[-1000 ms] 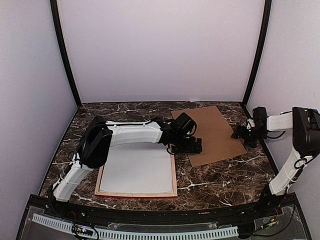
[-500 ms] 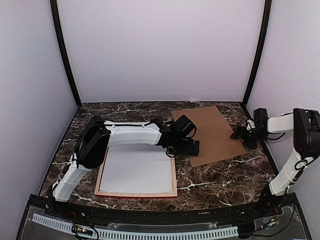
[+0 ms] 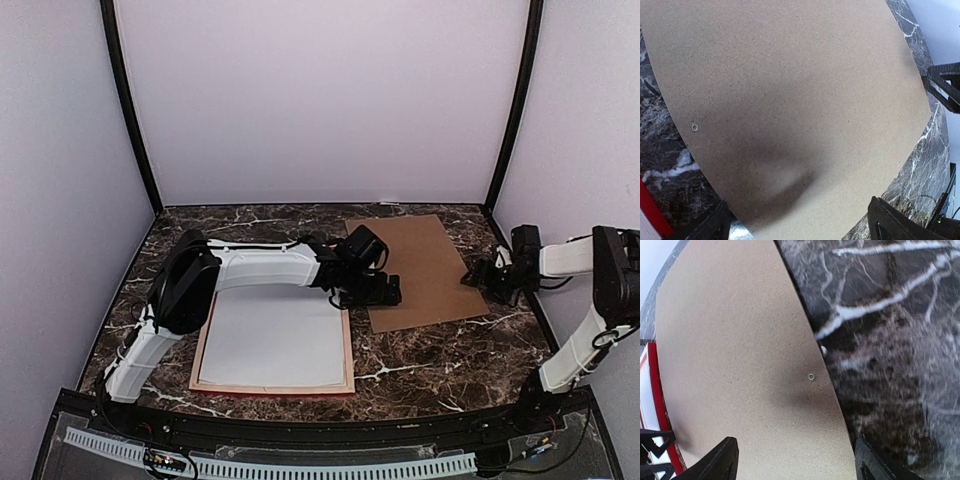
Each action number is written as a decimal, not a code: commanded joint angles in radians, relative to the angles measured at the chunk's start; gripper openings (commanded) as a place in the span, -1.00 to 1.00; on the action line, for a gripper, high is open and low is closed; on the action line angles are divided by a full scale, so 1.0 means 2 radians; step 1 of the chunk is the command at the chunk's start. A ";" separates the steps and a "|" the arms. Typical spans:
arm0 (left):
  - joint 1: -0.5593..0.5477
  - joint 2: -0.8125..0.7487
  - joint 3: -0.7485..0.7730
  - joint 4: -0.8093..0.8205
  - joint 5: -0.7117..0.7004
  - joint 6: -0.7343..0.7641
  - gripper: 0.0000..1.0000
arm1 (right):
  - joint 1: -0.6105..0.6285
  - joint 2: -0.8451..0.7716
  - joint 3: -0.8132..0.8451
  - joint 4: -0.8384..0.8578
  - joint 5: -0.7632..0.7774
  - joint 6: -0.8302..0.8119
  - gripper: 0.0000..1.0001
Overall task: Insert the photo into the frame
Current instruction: Turn over the backboard.
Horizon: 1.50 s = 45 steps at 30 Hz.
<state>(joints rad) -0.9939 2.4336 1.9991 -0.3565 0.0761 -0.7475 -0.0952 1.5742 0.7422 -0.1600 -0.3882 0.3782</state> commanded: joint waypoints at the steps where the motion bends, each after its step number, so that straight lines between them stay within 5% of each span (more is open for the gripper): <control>1: -0.008 0.005 -0.035 0.008 0.051 -0.020 0.96 | 0.008 -0.044 -0.018 -0.031 -0.083 0.013 0.54; 19: -0.029 -0.058 -0.120 0.059 0.068 -0.041 0.96 | 0.028 -0.227 -0.012 -0.090 -0.223 0.074 -0.07; 45: -0.037 -0.177 -0.229 0.121 0.078 -0.050 0.96 | 0.244 -0.270 0.147 -0.161 -0.118 0.148 0.04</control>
<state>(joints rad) -1.0584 2.1574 1.5749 -0.1265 0.2260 -0.8532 0.3363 1.0267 0.9657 -0.4793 -0.6415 0.6479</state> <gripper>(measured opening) 0.980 0.495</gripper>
